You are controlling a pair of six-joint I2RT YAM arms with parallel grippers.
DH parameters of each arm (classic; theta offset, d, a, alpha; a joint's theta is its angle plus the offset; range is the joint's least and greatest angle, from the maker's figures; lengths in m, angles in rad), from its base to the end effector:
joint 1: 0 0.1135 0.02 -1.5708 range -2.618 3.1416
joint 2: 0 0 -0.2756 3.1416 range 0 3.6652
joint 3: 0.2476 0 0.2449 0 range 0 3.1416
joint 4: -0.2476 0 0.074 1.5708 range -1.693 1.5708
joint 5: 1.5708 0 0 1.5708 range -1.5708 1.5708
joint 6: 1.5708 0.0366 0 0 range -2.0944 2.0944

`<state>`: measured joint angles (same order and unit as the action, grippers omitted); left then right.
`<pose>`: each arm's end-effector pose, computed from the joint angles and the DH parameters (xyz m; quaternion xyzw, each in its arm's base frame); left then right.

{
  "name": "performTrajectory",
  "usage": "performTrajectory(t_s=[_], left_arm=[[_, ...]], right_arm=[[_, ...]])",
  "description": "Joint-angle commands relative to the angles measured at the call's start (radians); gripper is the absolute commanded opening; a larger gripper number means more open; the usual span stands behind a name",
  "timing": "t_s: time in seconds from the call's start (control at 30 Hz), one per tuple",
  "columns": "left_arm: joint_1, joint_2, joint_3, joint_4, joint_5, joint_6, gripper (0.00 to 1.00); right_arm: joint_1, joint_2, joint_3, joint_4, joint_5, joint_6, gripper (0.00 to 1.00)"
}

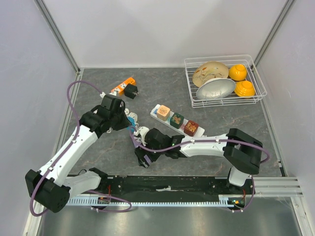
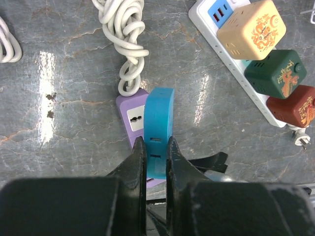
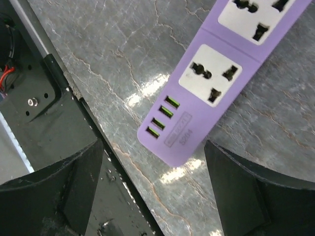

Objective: Insert the plug

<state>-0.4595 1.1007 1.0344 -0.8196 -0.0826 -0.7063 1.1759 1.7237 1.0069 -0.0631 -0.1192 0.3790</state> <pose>0.1859 -0.0886 0.3178 -0.1296 0.9323 -0.1522 0.3015 0.1340 0.3329 0.1976 -0.3786 0.8401 0.3089 0.2355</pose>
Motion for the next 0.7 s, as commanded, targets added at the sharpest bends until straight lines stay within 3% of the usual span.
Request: performTrajectory(t_s=[0.0,0.17,0.4,0.67], left_arm=[[-0.019,0.002,0.036,-0.038,-0.037,-0.033,0.02],[-0.067,0.039,0.039,-0.079,-0.065,-0.051,0.02],[-0.169,0.126,0.075,-0.151,-0.152,-0.102,0.02],[-0.202,0.214,0.099,-0.17,-0.225,-0.189,0.02]], right_arm=[[0.001,-0.108,-0.05,0.043,0.117,-0.023,0.91],[-0.114,-0.274,-0.172,0.026,0.382,0.021,0.92],[-0.303,-0.45,-0.338,0.049,0.545,0.031,0.94],[-0.387,-0.527,-0.47,0.147,0.566,0.021,0.94]])
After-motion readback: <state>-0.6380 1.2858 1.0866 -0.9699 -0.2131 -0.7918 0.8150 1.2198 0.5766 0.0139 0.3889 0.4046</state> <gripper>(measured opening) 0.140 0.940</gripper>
